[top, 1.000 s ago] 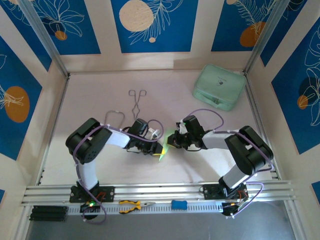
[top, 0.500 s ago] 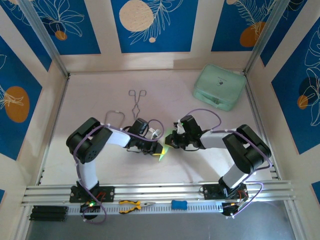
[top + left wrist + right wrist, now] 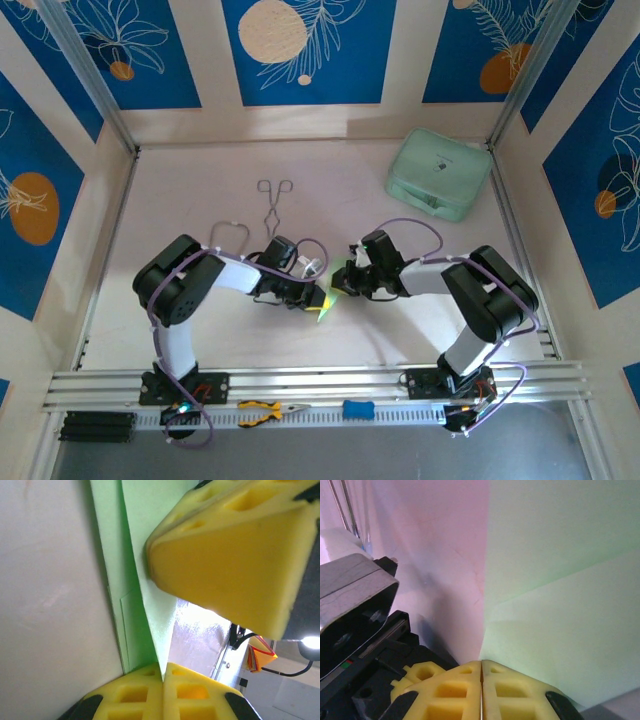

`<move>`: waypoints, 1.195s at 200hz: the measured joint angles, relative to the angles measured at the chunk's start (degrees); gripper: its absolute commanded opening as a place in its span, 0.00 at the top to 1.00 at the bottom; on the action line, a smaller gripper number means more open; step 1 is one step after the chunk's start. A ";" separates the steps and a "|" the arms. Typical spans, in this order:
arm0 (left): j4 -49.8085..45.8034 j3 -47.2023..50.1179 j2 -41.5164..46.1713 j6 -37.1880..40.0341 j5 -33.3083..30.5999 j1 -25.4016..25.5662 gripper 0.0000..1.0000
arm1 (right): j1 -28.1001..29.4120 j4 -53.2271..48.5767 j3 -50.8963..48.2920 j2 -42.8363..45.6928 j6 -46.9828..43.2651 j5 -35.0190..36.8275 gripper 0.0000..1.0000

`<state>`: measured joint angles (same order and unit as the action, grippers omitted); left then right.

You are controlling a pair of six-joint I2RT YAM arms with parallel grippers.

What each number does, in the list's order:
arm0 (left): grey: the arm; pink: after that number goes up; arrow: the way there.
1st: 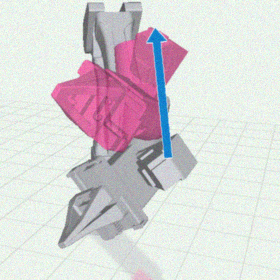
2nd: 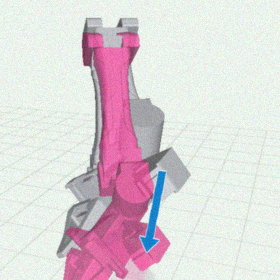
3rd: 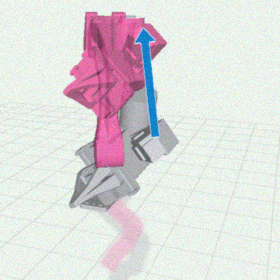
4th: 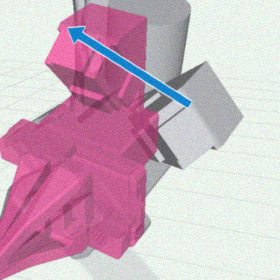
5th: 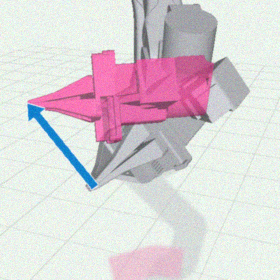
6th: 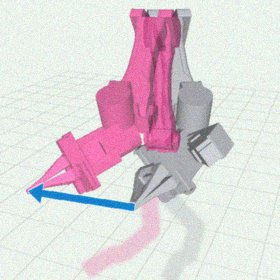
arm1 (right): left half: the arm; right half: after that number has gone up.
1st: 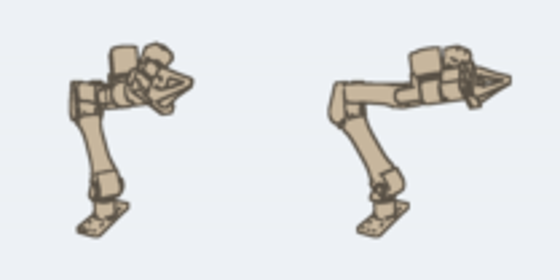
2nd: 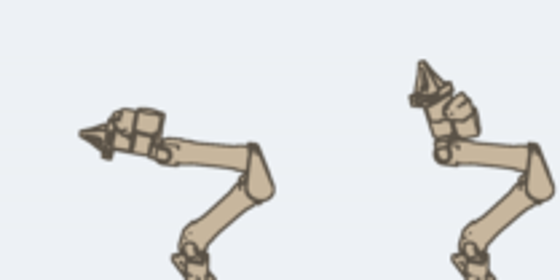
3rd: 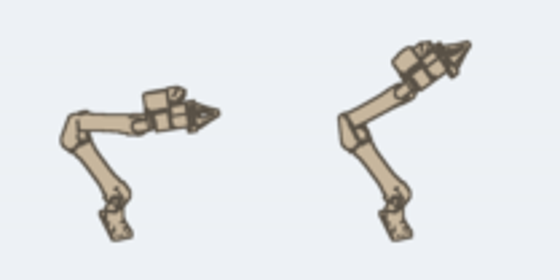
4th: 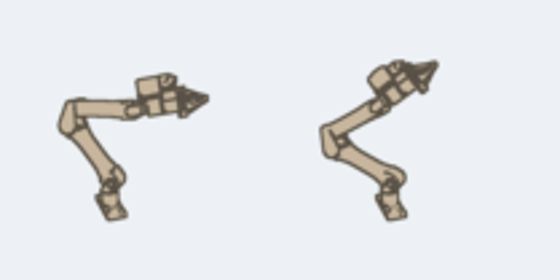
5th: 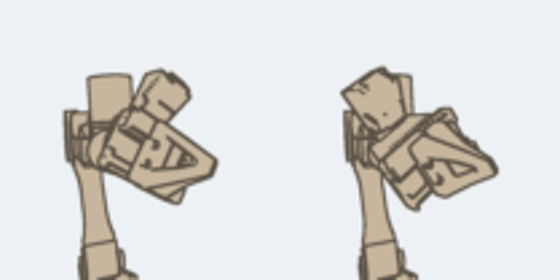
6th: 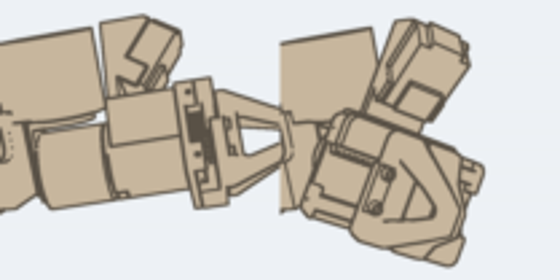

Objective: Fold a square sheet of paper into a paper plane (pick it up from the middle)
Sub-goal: Fold the wing for the fifth time at the center of the table.

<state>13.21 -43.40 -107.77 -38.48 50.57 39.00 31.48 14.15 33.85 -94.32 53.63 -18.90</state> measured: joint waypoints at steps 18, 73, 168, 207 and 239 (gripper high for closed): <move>-0.37 -0.17 -0.04 0.04 0.00 0.00 1.00 | -0.17 0.35 -0.17 -0.74 0.00 -0.15 0.90; -0.46 -0.22 -0.02 0.44 0.00 0.00 0.95 | -0.83 2.56 -0.96 -1.97 0.00 -1.44 0.90; -3.43 -0.04 3.17 -0.24 -2.91 0.26 0.92 | -0.87 3.17 -1.03 -2.34 -0.02 -2.10 0.90; -2.56 0.61 3.17 -0.94 -2.97 0.26 1.00 | -0.87 3.45 -1.01 -2.64 0.00 -2.40 0.90; -2.08 0.90 3.17 -0.94 -2.56 0.26 1.00 | -0.81 3.41 -0.94 -2.64 -0.02 -2.38 0.90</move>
<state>11.14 -42.50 -104.60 -39.42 48.01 39.27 30.68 17.56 32.91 -96.97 53.60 -21.28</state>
